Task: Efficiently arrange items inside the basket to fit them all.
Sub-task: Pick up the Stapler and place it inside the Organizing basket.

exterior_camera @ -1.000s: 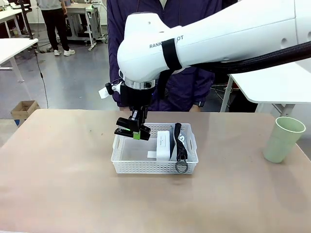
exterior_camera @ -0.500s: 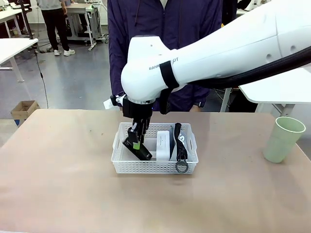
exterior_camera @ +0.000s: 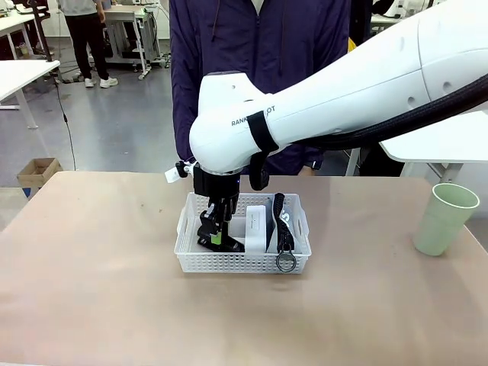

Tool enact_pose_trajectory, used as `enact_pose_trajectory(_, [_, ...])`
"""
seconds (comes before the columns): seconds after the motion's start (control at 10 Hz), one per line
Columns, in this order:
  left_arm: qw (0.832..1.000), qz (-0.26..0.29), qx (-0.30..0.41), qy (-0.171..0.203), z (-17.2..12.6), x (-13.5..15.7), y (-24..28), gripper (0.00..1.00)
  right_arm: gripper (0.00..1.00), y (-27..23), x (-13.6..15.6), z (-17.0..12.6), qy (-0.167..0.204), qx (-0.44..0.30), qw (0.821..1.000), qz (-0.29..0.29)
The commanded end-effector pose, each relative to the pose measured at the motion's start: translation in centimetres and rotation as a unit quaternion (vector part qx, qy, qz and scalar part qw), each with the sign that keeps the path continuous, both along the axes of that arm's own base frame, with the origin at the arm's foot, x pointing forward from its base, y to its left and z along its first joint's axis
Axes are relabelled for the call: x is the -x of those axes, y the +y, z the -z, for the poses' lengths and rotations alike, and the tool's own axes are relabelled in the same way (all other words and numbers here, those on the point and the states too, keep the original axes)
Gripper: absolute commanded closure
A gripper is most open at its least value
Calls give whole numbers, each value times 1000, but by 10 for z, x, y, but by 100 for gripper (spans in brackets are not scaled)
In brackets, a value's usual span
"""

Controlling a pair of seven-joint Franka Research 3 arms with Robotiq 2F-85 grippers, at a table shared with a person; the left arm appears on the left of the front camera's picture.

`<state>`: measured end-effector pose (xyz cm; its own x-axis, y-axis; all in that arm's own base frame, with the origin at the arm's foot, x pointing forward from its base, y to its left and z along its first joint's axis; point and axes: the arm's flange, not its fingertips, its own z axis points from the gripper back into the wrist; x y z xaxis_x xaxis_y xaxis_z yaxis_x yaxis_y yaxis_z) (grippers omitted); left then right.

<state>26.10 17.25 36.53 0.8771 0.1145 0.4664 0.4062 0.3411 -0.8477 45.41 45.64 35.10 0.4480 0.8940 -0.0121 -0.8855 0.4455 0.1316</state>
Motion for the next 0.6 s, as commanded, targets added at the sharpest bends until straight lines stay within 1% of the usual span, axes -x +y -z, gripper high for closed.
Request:
enact_pose_trajectory(0.0, [1000,-2,8,3,-4,1,-1,0,60,0,1,-1,-7,-4,1000,10])
enact_pose_trajectory(0.1, [1000,-2,8,3,-4,1,-1,0,60,0,1,0,-6,-3,1000,9])
enact_pose_trajectory(0.2, [1000,-2,8,3,-4,1,-1,0,12,-2,0,-1,-7,-9,1000,7])
enact_pose_trajectory(0.3, [1000,-2,8,3,-4,1,-1,0,0,-2,0,-1,-7,-8,1000,6])
enact_pose_trajectory(0.5, [1000,-2,8,3,-4,1,-1,0,0,-3,-1,-2,-10,-12,1000,6])
